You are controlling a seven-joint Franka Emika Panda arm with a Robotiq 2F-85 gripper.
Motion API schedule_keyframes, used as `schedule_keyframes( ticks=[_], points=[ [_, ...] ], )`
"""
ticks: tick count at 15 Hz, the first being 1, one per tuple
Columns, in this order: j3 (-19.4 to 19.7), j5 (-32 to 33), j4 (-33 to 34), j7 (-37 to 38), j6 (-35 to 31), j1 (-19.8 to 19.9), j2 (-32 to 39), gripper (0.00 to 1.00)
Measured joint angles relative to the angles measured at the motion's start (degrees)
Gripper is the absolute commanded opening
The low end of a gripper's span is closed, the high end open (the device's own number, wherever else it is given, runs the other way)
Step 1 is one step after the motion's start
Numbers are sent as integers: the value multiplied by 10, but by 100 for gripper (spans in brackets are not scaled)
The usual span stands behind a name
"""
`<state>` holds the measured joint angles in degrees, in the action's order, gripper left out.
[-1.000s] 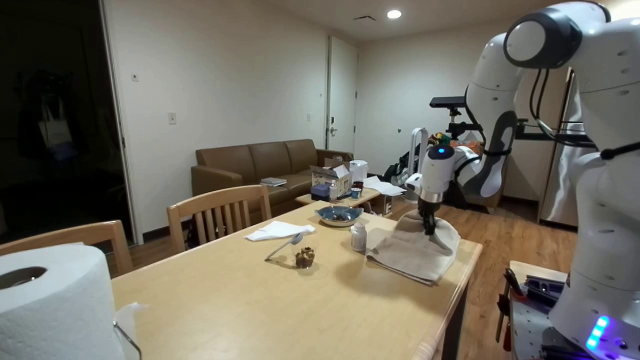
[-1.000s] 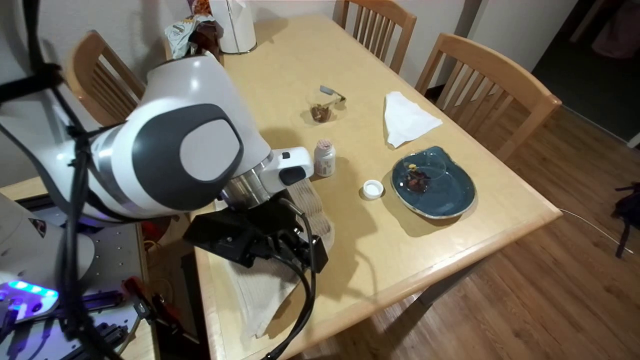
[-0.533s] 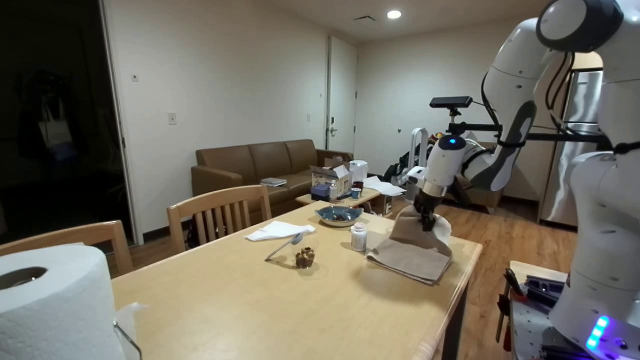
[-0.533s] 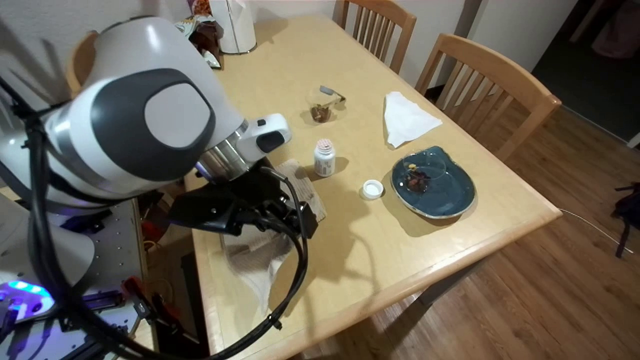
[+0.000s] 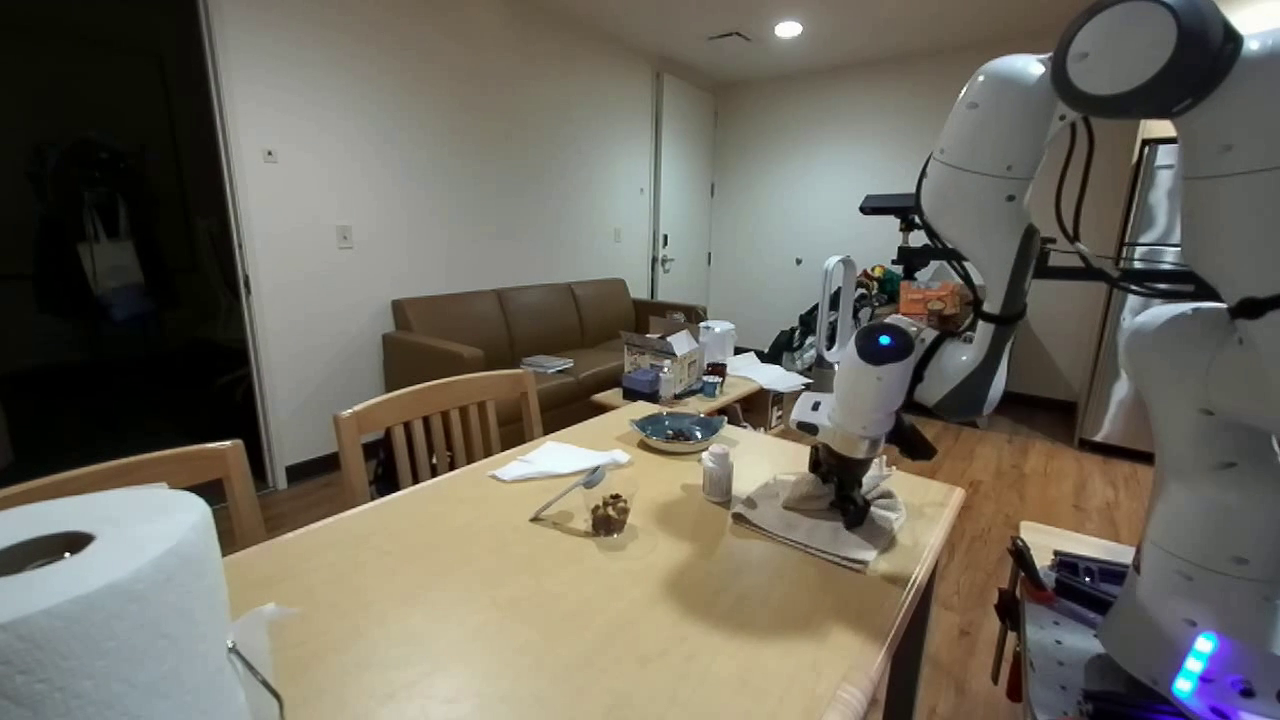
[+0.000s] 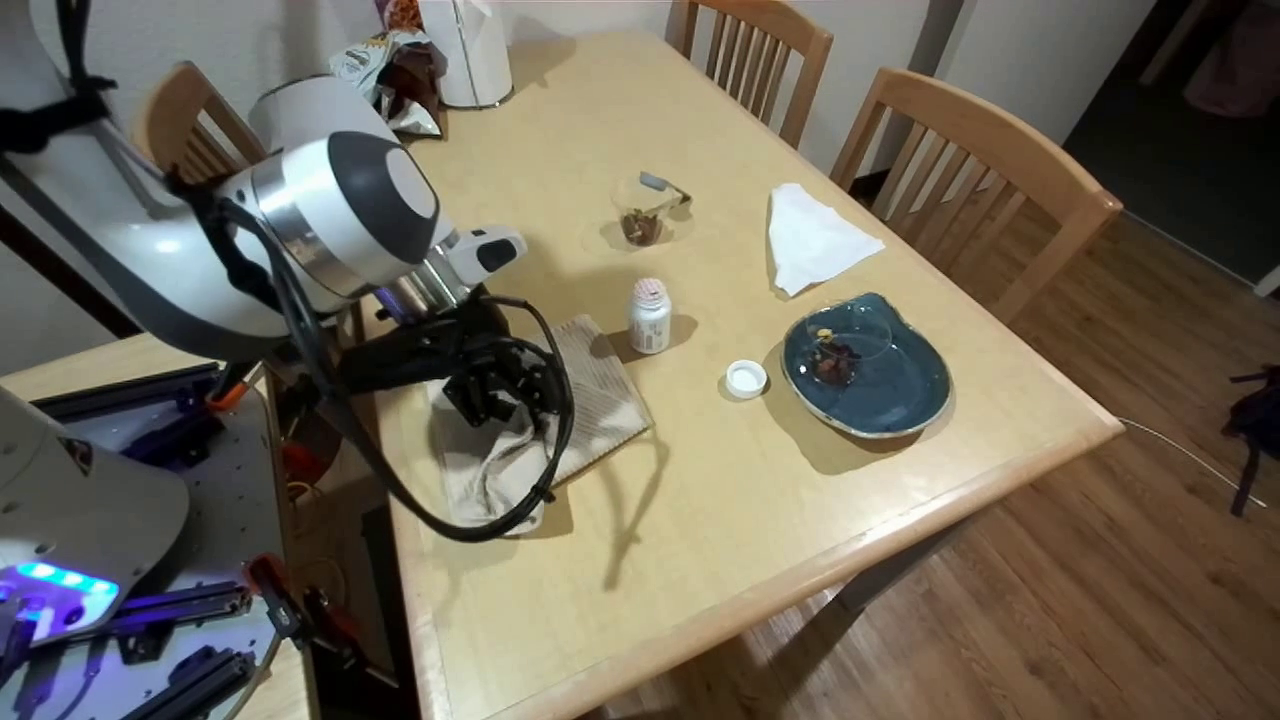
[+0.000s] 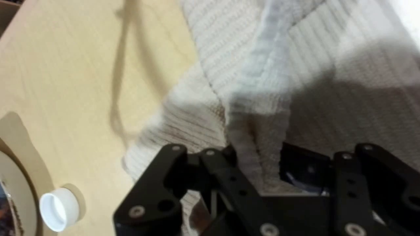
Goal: Fold the towel in half once
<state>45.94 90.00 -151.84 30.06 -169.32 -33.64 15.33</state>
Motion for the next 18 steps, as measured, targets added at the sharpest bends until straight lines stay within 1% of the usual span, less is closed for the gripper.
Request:
schedule_keyframes(
  ticks=[1,2,5,7,10,12,14,18],
  points=[
    [-9,0,2,5,10,-9,10,32],
    [-11,-1,3,5,20,-15,10,36],
    [-16,-4,7,5,30,-17,15,56],
    [-15,-4,14,5,30,-14,21,67],
    [-15,-4,24,6,30,-11,30,88],
    [-14,-1,29,17,31,-10,35,100],
    [-15,21,34,52,39,-14,41,100],
    [-22,78,37,131,84,-36,44,100]
  ],
)
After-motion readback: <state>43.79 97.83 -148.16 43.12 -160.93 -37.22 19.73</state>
